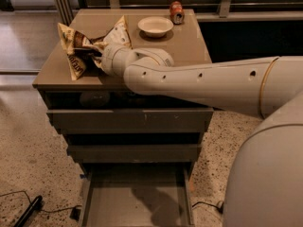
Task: Pick brown chip bag from bottom drawer and place on counter
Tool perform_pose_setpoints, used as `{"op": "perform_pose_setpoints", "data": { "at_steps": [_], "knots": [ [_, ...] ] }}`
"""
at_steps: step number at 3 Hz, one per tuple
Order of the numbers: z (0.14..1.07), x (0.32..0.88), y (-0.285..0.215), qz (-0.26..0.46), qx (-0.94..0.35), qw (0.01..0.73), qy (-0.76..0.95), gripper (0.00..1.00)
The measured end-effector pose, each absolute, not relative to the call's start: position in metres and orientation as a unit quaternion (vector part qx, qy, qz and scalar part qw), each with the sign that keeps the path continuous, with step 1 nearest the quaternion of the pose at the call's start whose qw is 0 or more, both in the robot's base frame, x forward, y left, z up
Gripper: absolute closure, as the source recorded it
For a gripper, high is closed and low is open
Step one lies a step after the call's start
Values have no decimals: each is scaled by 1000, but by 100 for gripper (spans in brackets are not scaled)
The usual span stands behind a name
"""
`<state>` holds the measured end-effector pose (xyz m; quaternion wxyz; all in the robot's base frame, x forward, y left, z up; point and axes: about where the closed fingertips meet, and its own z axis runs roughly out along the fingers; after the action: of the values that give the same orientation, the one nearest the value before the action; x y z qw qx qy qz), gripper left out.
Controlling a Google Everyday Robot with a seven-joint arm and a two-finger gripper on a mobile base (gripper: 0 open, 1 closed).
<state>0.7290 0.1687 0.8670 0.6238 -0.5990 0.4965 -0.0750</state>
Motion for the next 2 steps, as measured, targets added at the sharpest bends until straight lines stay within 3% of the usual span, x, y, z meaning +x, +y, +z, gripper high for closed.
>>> {"op": "perform_pose_setpoints", "data": {
  "at_steps": [1, 2],
  "knots": [
    [867, 729, 169, -75, -599, 624, 496, 17],
    [867, 729, 169, -75, -599, 624, 496, 0]
  ]
}}
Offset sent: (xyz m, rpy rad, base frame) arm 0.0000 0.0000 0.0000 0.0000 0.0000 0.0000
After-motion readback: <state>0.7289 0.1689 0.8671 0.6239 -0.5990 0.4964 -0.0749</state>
